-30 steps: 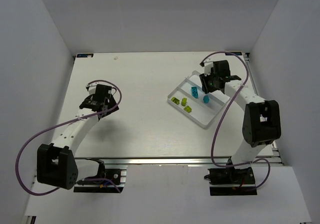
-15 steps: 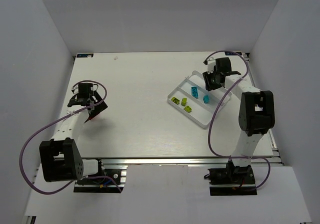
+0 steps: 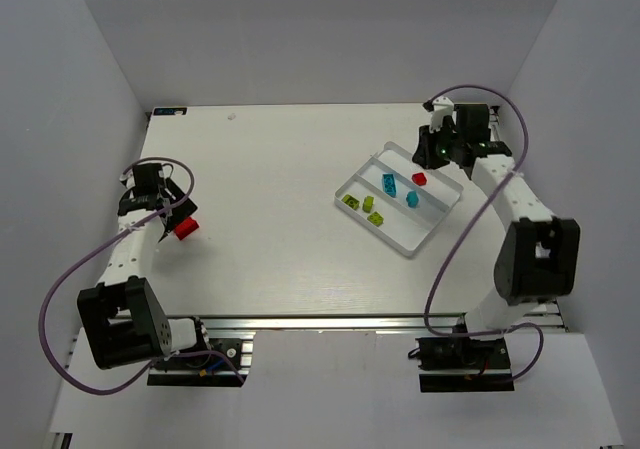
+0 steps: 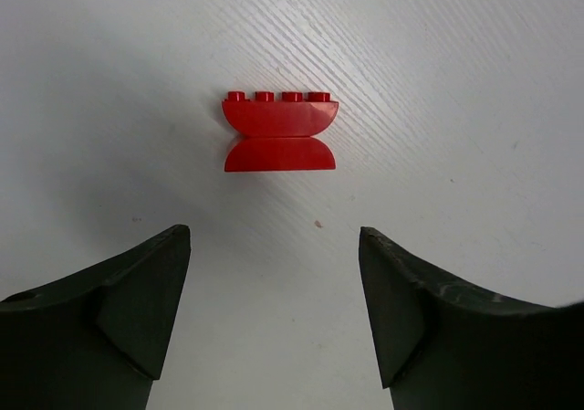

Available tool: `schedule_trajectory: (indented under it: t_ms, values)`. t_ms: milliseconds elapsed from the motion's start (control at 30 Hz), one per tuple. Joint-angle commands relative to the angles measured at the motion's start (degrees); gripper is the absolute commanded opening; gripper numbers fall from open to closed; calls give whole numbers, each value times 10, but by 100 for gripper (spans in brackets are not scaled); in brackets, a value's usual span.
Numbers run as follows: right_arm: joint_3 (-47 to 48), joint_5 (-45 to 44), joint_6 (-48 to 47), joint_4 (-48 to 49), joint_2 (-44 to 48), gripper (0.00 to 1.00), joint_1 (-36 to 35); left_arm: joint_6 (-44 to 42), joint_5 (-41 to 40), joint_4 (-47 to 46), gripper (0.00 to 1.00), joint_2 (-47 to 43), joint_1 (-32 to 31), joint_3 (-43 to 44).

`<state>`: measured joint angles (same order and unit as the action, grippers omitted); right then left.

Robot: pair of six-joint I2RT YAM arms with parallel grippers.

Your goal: Sort the legos into containers by color

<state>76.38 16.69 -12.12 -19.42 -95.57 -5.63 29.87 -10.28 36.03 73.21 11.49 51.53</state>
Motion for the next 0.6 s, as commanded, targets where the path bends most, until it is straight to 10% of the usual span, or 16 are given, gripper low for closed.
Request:
schedule_trajectory:
  t_ms: [0, 100, 267, 567]
  values:
    - [-45, 239, 69, 14, 129, 16, -6, -6, 20, -7, 83, 16, 18, 27]
    - [-121, 404, 181, 112, 225, 11, -18, -16, 27, -6, 70, 38, 23, 48]
    - [-193, 423, 185, 155, 347, 75, -39, -35, 48, 5, 92, 105, 28, 88]
    - [-278, 409, 133, 142, 398, 79, -48, -84, 44, 9, 98, 183, 39, 150]
